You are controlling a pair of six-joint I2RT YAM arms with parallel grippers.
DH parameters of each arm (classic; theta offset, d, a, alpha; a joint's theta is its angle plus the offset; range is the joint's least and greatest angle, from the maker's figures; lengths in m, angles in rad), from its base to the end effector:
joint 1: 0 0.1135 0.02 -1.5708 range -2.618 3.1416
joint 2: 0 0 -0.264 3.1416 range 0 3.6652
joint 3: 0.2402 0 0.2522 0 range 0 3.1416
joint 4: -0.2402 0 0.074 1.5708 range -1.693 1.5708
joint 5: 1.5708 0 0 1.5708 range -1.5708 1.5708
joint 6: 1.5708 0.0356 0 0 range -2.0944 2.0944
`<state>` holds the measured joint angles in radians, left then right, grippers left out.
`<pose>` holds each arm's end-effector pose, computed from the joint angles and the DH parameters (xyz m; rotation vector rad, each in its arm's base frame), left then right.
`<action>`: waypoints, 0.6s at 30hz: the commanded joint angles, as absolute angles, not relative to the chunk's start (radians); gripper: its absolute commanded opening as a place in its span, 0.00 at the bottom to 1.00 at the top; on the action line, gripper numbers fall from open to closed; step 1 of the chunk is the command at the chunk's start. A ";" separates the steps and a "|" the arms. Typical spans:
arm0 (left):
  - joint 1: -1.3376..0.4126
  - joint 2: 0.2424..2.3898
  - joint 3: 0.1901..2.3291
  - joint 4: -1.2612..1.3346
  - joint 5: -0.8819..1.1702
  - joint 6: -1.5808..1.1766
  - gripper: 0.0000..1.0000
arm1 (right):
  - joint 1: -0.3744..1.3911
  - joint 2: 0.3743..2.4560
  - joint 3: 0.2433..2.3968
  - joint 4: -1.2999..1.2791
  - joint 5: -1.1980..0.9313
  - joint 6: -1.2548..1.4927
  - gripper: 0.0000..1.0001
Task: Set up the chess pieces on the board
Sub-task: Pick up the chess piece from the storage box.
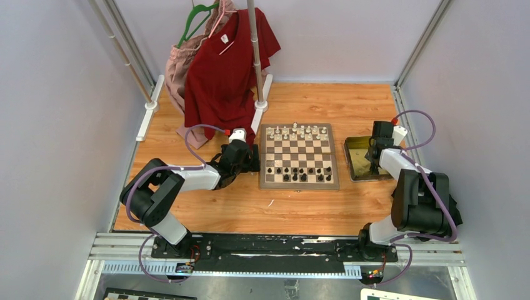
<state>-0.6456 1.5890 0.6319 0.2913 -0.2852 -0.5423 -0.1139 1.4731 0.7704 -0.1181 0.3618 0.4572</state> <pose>0.2456 -0.1725 0.1449 -0.0401 2.2260 -0.3400 0.2898 -0.0458 0.1852 0.8185 2.1916 -0.2636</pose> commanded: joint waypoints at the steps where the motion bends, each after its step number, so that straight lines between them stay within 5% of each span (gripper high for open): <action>1: -0.657 1.614 0.640 0.290 -0.282 -0.551 0.93 | -0.136 1.477 0.787 -0.096 0.356 0.476 0.31; 11: -0.656 1.614 0.638 0.290 -0.285 -0.551 0.93 | -0.141 1.477 0.787 -0.096 0.357 0.470 0.01; 18: -0.656 1.609 0.639 0.290 -0.291 -0.549 0.93 | -0.132 1.425 0.822 -0.144 0.311 0.452 0.00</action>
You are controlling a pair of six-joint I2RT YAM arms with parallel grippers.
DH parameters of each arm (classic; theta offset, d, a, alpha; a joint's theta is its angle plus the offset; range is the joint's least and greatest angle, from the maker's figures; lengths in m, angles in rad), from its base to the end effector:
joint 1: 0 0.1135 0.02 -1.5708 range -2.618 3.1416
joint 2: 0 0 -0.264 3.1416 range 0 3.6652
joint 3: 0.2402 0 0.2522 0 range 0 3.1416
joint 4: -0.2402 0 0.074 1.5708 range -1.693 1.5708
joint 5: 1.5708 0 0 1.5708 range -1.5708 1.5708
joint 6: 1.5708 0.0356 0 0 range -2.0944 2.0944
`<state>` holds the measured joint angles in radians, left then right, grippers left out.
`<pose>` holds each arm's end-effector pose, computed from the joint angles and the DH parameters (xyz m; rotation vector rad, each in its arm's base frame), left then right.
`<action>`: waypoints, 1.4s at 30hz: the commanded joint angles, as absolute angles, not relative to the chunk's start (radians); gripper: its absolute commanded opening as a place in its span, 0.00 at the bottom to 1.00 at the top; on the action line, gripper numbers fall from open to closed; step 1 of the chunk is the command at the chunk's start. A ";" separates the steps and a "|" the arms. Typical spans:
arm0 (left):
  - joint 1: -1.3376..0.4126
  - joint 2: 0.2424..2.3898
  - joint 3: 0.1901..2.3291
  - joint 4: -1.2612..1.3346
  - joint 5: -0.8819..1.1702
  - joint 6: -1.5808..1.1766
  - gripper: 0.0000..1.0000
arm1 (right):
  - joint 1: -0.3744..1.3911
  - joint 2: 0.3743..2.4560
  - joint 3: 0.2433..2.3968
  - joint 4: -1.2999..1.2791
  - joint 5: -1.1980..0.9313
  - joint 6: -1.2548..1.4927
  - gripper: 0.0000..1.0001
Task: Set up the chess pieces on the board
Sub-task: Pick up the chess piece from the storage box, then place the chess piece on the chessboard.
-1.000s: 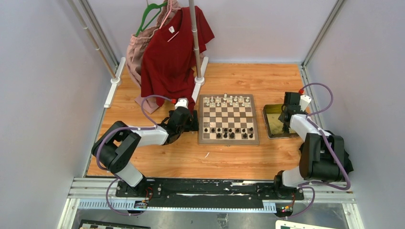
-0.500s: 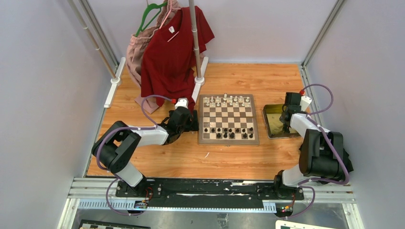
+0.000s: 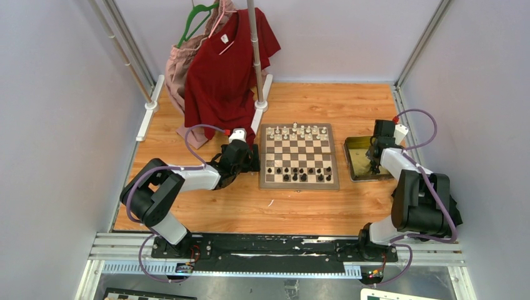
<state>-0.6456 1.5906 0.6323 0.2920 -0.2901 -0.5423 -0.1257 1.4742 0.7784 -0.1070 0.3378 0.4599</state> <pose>0.2459 -0.1725 0.1447 -0.0427 2.2247 -0.3348 0.2919 -0.0488 0.1879 0.8237 2.1778 -0.2345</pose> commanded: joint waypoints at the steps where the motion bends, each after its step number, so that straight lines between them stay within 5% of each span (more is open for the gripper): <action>1: -0.655 1.608 0.638 0.290 -0.293 -0.548 0.93 | -0.124 1.411 0.826 -0.148 0.307 0.447 0.00; 8: -0.655 1.604 0.637 0.290 -0.310 -0.548 0.93 | -0.008 1.315 0.873 -0.198 0.285 0.395 0.00; 26: -0.649 1.550 0.610 0.284 -0.369 -0.540 0.94 | 0.666 1.222 0.984 -0.378 0.319 0.270 0.00; 42: -0.646 1.542 0.607 0.284 -0.367 -0.536 0.94 | 0.786 1.245 0.919 -0.492 0.376 0.321 0.00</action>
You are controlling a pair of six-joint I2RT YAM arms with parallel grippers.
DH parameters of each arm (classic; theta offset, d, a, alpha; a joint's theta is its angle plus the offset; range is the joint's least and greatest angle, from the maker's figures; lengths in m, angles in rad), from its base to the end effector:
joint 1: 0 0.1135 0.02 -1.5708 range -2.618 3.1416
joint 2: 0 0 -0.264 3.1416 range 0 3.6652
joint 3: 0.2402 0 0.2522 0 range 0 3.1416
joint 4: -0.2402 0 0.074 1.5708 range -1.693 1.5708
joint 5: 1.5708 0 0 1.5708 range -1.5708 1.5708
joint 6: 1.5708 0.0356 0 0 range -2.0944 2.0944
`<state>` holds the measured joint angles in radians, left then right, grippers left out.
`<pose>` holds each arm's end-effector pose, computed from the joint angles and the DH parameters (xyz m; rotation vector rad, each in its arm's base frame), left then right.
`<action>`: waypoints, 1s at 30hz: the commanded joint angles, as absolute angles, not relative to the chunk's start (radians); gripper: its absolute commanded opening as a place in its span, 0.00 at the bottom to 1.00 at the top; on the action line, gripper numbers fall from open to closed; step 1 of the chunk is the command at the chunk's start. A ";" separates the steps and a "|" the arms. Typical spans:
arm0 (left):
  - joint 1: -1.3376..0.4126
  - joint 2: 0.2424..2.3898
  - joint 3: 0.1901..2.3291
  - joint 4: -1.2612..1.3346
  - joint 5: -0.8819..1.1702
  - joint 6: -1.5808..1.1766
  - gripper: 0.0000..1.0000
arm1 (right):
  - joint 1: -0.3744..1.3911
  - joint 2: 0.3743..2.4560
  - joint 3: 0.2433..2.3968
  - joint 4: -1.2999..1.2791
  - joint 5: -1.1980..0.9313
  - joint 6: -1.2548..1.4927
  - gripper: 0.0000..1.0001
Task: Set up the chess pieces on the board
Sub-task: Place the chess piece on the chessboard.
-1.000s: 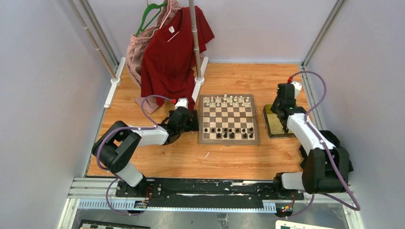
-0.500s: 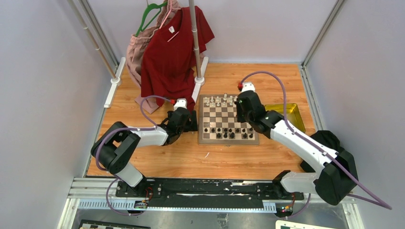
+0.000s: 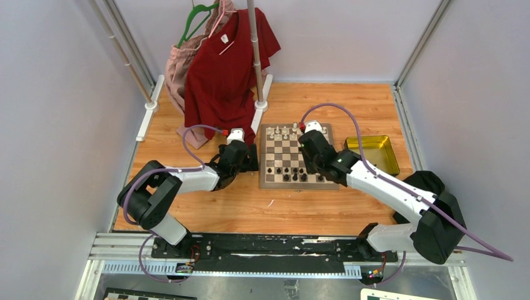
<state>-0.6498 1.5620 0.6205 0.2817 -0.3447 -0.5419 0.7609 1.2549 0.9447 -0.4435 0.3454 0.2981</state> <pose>0.2424 -0.1691 0.1489 -0.0684 2.1992 -0.2868 0.2024 0.1760 0.2732 -0.3535 2.2475 0.1545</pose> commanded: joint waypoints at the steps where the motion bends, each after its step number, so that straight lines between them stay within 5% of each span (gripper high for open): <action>1: -0.646 1.544 0.608 0.284 -0.367 -0.538 0.94 | 0.787 1.246 0.913 -0.492 0.376 0.326 0.00; 30: -0.646 1.595 0.626 0.284 -0.357 -0.536 0.94 | 0.793 1.260 0.730 -0.267 0.386 0.332 0.00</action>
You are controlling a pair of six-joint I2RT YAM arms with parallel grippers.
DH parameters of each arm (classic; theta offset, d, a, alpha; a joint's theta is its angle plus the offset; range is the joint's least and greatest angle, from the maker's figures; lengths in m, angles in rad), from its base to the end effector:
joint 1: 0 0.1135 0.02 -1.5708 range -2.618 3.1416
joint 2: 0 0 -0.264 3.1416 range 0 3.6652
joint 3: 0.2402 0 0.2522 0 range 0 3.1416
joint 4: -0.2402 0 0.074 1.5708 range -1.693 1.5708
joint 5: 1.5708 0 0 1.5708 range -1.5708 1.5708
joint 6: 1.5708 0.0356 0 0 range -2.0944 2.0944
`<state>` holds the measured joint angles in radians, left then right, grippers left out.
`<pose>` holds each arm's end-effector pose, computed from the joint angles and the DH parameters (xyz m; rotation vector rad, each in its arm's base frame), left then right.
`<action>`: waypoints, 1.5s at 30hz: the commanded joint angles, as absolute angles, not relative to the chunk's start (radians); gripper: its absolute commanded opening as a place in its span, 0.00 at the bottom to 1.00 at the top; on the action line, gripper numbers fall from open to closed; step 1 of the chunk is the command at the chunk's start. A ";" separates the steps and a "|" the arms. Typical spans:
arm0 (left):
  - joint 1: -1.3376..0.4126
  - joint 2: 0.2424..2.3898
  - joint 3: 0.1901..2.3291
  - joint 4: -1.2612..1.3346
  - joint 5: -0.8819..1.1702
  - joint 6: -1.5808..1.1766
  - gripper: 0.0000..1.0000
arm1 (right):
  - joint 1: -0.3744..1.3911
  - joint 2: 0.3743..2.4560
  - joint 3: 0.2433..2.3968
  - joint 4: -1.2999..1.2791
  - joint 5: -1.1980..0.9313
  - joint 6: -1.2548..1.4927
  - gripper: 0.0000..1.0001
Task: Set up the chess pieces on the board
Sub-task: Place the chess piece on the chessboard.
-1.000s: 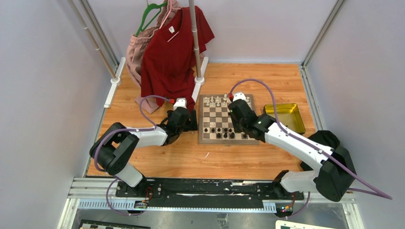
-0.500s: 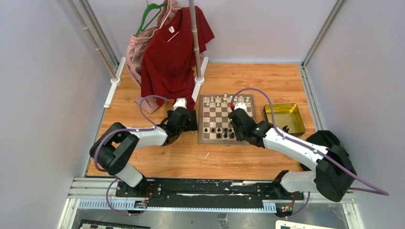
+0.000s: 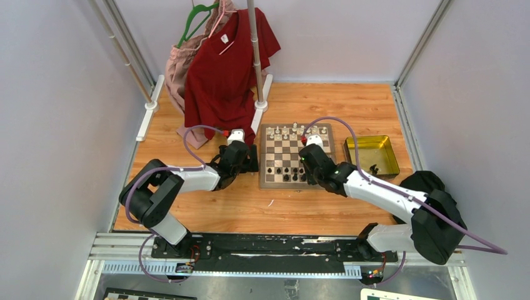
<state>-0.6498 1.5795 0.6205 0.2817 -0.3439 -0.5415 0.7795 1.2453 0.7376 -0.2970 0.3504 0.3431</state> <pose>0.2428 -0.1695 0.1440 -0.0639 2.2147 -0.2760 0.1888 0.1694 0.2196 -0.3396 2.2939 0.1495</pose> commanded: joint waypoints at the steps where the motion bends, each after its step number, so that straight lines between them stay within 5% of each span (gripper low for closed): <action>1: -0.646 1.598 0.627 0.285 -0.356 -0.537 0.94 | 0.792 1.265 0.731 -0.267 0.389 0.331 0.00; 31: -0.646 1.599 0.629 0.284 -0.352 -0.530 0.94 | 0.758 1.301 0.705 -0.235 0.382 0.325 0.00; 45: -0.646 1.606 0.632 0.284 -0.345 -0.531 0.94 | 0.759 1.288 0.713 -0.253 0.386 0.326 0.34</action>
<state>-0.6495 1.5833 0.6216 0.2829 -0.3439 -0.5323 0.7673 1.2980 0.7189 -0.2466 0.3672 0.3290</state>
